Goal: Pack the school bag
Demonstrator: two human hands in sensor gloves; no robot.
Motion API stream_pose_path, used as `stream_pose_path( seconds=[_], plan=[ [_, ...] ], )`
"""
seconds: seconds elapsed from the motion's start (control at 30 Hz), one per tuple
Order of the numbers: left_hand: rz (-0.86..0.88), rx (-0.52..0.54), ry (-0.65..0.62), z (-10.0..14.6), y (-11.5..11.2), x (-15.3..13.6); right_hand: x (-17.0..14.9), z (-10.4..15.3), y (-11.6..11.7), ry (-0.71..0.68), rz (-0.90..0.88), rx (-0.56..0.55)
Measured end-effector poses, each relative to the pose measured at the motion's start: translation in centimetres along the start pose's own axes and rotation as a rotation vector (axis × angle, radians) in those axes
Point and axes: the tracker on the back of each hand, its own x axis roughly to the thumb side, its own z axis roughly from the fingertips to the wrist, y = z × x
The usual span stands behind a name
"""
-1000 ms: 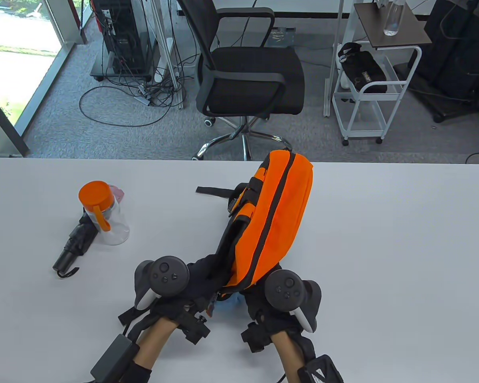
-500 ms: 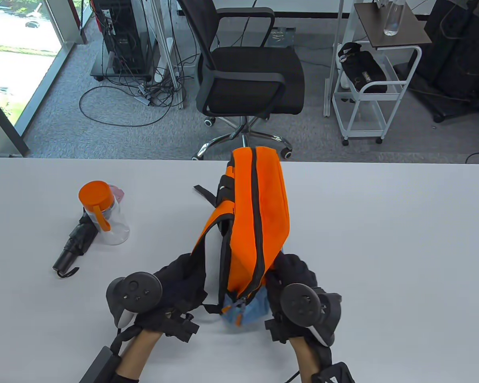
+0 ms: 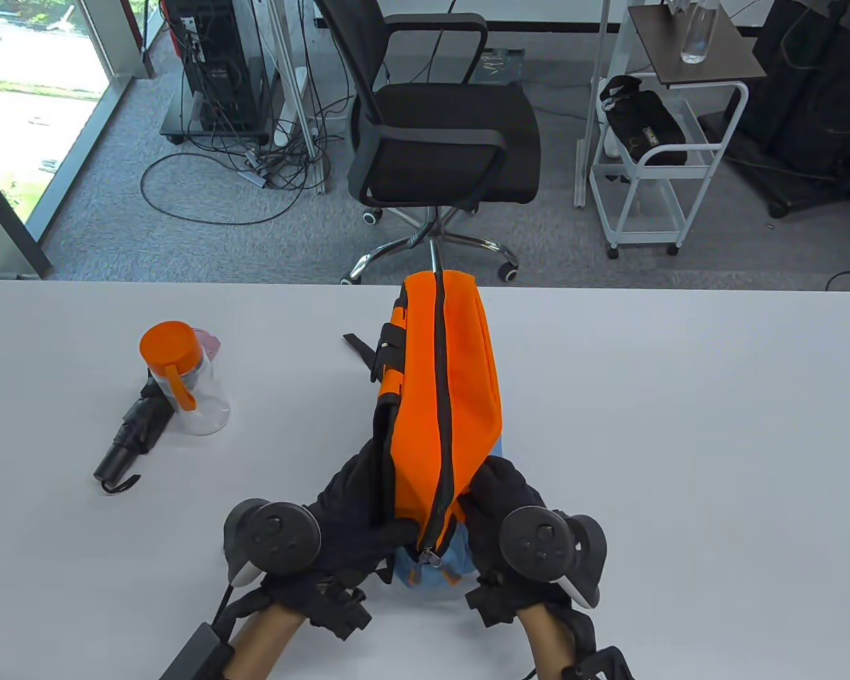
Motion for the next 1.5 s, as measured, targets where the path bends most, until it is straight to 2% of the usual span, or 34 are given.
stream_pose_path(
  seconds=[0.03,0.07,0.1,0.13,0.2,0.27,0.33,0.37,0.43,0.47,0.5,0.57,0.63,0.67,0.7,0.73,0.77,0.9,0.97,1.03,1.13,1.27,1.33,1.4,1.5],
  plan=[
    [-0.014,0.05,-0.008,-0.2,0.4,0.0,0.1,0.1,0.0,0.019,0.021,-0.019],
    [-0.069,0.059,0.041,-0.1,1.3,-0.3,-0.3,0.1,-0.4,0.049,0.039,-0.061],
    [-0.116,0.107,0.063,-0.1,2.3,-1.0,-1.3,0.1,-1.1,0.122,0.041,-0.106],
    [-0.133,0.125,0.07,-0.1,2.9,-1.6,-2.0,0.0,-1.3,0.132,-0.002,-0.102],
    [-0.067,0.084,0.089,-0.2,2.7,-2.3,-2.3,-0.3,-0.9,0.167,-0.12,-0.072],
    [-0.032,0.02,0.095,-0.3,2.6,-2.2,-2.1,-0.3,-0.8,0.147,-0.032,-0.049],
    [-0.054,0.005,0.075,-0.5,3.1,-2.1,-1.8,0.1,-0.8,0.12,-0.008,-0.062],
    [-0.054,-0.071,0.115,-0.7,3.9,-2.2,-1.7,0.3,-0.7,0.118,-0.024,-0.063],
    [0.087,-0.21,0.183,-0.7,6.1,-2.0,-1.7,0.3,-0.4,0.123,-0.069,-0.049],
    [0.105,-0.154,0.167,-0.7,7.3,-1.7,-1.7,0.3,-0.2,0.12,-0.091,-0.039],
    [0.065,-0.006,0.153,-0.8,9.2,-1.4,-1.5,0.2,-0.1,0.115,-0.108,-0.028],
    [-0.086,0.195,0.205,-1.4,12.6,-1.8,-1.2,0.2,0.1,0.106,-0.09,-0.017],
    [-0.247,0.249,0.254,-2.6,14.7,-3.0,-1.0,0.3,0.1,0.095,-0.062,-0.017],
    [-0.342,0.242,0.308,-3.6,15.7,-4.0,-0.9,0.3,0.1,0.094,-0.053,-0.013],
    [-0.39,0.216,0.346,-4.2,16.2,-4.7,-0.9,0.3,0.1,0.095,-0.054,-0.013],
    [-0.434,0.147,0.406,-5.2,16.7,-5.8,-1.1,0.3,0.1,0.097,-0.065,-0.014],
    [-0.445,0.099,0.454,-5.8,16.9,-6.7,-1.2,0.3,0.2,0.099,-0.079,-0.015],
    [-0.513,0.036,0.561,-8.1,17.3,-10.2,-1.2,0.3,0.2,0.101,-0.085,-0.008],
    [-0.618,-0.027,0.648,-9.3,17.4,-12.1,-1.2,0.3,0.2,0.102,-0.079,0.0],
    [-0.711,-0.095,0.729,-9.9,17.3,-13.4,-1.3,0.3,0.2,0.102,-0.083,0.004],
    [-0.782,-0.156,0.776,-10.4,16.8,-15.1,-1.4,0.1,0.4,0.099,-0.102,0.014],
    [-0.788,-0.176,0.766,-10.1,15.6,-16.9,-1.3,0.1,0.5,0.096,-0.088,0.024],
    [-0.863,-0.113,0.679,-9.9,15.3,-16.7,-1.2,0.1,0.7,0.088,-0.082,0.025],
    [-0.854,-0.087,0.637,-9.4,15.2,-16.1,-1.1,0.1,0.9,0.083,-0.078,0.03],
    [-0.871,0.004,0.489,-8.2,14.9,-14.2,-1.0,0.1,0.7,0.089,-0.069,0.044]
  ],
)
